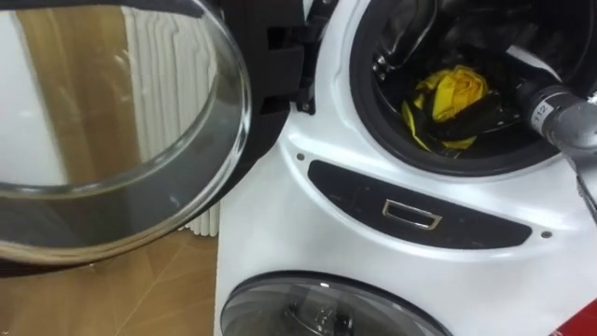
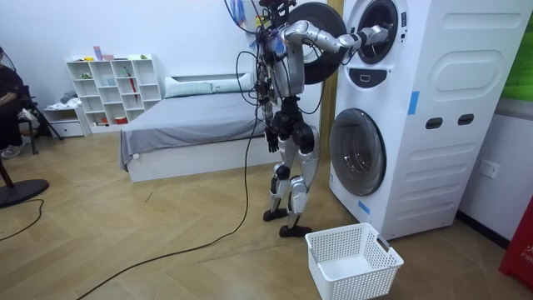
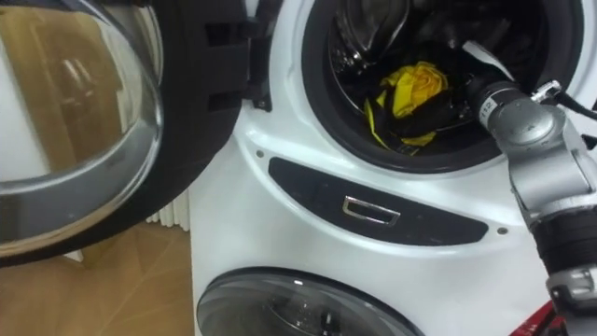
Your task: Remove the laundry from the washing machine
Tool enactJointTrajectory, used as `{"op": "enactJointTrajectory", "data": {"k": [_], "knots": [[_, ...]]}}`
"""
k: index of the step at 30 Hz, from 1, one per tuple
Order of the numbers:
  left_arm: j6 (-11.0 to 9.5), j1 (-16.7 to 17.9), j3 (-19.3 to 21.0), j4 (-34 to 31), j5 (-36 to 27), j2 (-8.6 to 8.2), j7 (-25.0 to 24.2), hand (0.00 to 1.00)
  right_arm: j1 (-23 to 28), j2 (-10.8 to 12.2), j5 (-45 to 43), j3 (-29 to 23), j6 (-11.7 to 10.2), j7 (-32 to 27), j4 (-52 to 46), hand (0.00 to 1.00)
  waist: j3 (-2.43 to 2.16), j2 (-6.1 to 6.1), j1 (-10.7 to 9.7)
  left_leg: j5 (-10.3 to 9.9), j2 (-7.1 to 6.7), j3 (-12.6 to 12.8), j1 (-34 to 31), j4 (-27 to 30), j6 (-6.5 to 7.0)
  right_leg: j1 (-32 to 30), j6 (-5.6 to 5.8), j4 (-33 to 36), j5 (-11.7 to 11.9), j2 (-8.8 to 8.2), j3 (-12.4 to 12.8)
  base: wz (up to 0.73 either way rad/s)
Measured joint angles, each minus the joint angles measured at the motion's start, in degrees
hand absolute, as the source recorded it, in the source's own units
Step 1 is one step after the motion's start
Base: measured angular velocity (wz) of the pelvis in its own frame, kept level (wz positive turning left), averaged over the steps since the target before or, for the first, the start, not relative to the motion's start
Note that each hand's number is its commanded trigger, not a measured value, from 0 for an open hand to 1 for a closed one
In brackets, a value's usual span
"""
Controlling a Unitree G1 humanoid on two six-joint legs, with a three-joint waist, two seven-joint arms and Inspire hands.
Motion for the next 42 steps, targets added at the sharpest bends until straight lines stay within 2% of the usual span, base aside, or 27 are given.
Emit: {"op": "enactJointTrajectory", "data": {"k": [7,10,13,19,24,26,29,32,35,37,38,42], "knots": [[0.99,-0.16,-0.50,0.17,-0.05,0.78,-0.19,0.00,-1.95,-0.69,-0.03,1.26,-0.17,4.89,5.39,1.00,0.09,-0.12,0.72,0.04,-0.05,-0.62,0.45,0.54,0.04,0.93,-0.08,-0.04,0.19,-0.01,-0.49,0.03],[0.99,-0.36,-1.93,0.16,-0.16,2.02,-0.16,0.00,-2.03,-1.74,-0.10,3.16,-0.26,5.07,6.20,1.00,0.76,-0.65,1.58,0.02,0.06,-0.26,0.93,0.52,0.01,1.30,-0.09,-0.10,0.18,0.09,-0.32,0.00],[0.95,-0.60,-4.04,0.32,-0.15,3.05,-0.01,0.00,-1.82,-2.57,-0.76,3.78,-0.28,4.68,6.29,1.00,1.05,-1.11,2.24,-0.03,0.10,-0.26,0.90,0.51,-0.01,1.33,-0.11,-0.13,0.16,0.15,-0.37,0.00],[-0.84,-1.30,-5.24,1.45,-0.18,3.42,0.12,0.00,-1.63,-3.69,-0.12,3.27,-2.55,4.88,5.86,1.00,1.14,-1.26,2.16,-0.10,0.14,-0.28,0.72,-0.58,0.07,1.12,0.03,-0.97,0.10,0.61,-0.59,0.00],[-1.77,-2.83,-5.24,1.44,-0.13,3.41,0.34,0.00,1.73,-4.41,0.81,2.73,-2.71,4.58,-0.12,1.00,1.14,-0.78,1.89,-0.58,0.66,-0.27,1.60,-0.81,-0.09,1.83,-0.02,-0.95,0.17,1.09,0.40,0.00],[-2.59,-3.05,-5.25,1.39,-0.13,3.31,0.45,0.00,4.02,-4.70,-0.98,2.20,-2.63,4.08,-4.72,1.00,0.93,-0.08,2.17,-0.59,0.75,0.14,2.32,-1.60,-0.08,2.06,-0.01,-0.98,0.17,1.11,0.94,-0.07],[-3.01,-2.83,-5.26,1.40,-0.22,3.24,0.75,0.00,6.70,-4.98,-3.83,1.03,-2.69,3.60,-11.00,1.00,1.16,0.97,2.18,-0.56,0.75,0.49,2.87,-2.36,-0.05,2.03,0.01,-0.99,0.17,1.14,1.72,-0.07],[-3.65,-2.25,-5.25,1.47,-0.16,3.10,1.05,0.00,8.14,-5.06,-6.33,1.01,-2.60,3.56,-16.00,1.00,0.97,1.70,1.99,-0.55,0.94,1.14,3.23,-3.15,-0.05,1.80,0.02,-0.98,0.16,1.19,3.15,-0.10],[-4.33,-2.22,-5.10,1.47,-0.17,3.08,1.17,0.00,9.38,-5.05,-7.58,1.00,-2.55,3.19,-21.00,1.00,0.60,1.46,2.00,-0.50,1.24,2.07,3.18,-3.82,-0.14,0.85,0.03,-0.96,0.15,1.80,4.91,-0.22],[-5.08,-2.28,-5.10,1.71,-0.17,3.06,1.21,0.00,10.75,-5.09,-8.43,0.91,-1.91,2.98,-25.37,1.00,0.53,1.42,1.57,-0.44,1.32,2.50,3.14,-3.87,-0.20,0.50,0.02,-0.96,0.15,1.70,5.50,-0.15],[-5.46,-2.24,-5.02,2.00,-0.13,3.06,1.21,0.00,12.57,-5.09,-9.25,0.82,-1.58,3.01,-29.55,1.00,0.46,1.52,1.49,-0.44,1.41,3.04,3.30,-3.85,-0.20,0.42,0.02,-0.98,0.15,1.78,6.71,-0.17],[-7.22,-1.23,-5.02,2.40,-0.32,2.97,1.21,0.00,16.08,-5.08,-10.72,0.56,-1.49,2.49,-39.74,1.00,0.43,1.83,0.90,-0.42,1.54,3.44,4.24,-4.41,-0.20,0.03,0.02,-0.98,0.15,1.99,8.54,-0.32]]}}
